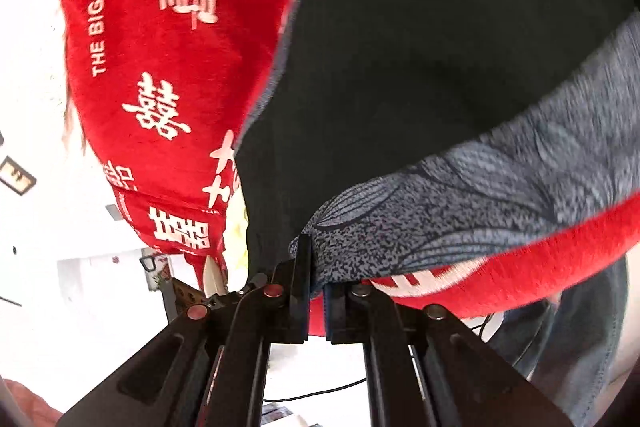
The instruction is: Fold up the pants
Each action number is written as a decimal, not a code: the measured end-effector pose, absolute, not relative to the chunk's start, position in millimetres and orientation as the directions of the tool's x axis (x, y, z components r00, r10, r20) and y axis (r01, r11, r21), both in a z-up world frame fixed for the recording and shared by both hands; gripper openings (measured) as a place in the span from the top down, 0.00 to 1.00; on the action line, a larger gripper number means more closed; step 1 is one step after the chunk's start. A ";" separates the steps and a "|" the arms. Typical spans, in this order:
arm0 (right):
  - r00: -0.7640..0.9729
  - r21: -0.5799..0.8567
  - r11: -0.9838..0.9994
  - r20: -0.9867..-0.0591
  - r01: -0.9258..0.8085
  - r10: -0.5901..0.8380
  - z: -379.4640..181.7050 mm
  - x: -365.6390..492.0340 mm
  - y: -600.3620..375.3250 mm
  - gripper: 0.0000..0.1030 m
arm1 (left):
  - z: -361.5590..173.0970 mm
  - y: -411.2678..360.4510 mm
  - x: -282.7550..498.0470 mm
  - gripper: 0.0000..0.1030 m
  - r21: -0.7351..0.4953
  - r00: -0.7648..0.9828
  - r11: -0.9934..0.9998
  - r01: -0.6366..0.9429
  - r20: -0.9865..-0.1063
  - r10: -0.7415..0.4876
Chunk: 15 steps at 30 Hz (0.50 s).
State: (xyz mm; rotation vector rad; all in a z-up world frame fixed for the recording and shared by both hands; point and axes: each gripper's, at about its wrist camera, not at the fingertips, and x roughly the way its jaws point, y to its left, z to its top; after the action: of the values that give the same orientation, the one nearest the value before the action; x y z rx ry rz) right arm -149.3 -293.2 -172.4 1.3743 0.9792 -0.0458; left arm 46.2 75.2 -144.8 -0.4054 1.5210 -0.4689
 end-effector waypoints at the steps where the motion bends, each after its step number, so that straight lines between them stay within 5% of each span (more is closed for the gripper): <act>1: 0.629 0.796 0.265 -0.596 0.544 0.500 -167.2 -144.3 -294.7 0.95 | -137.8 72.8 49.8 0.80 -0.534 0.001 0.845 0.043 -0.845 -0.534; 15: 0.566 0.811 0.378 -0.583 0.446 0.584 -129.9 -10.8 -361.6 0.95 | -81.0 12.6 143.1 0.80 -0.529 0.155 0.840 0.120 -0.826 -0.542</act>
State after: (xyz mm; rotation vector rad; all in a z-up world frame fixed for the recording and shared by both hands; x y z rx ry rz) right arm -10.8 -361.6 -129.9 1.2427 1.0368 0.1120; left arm 143.1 12.6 -81.0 -0.3791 1.3385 -0.4903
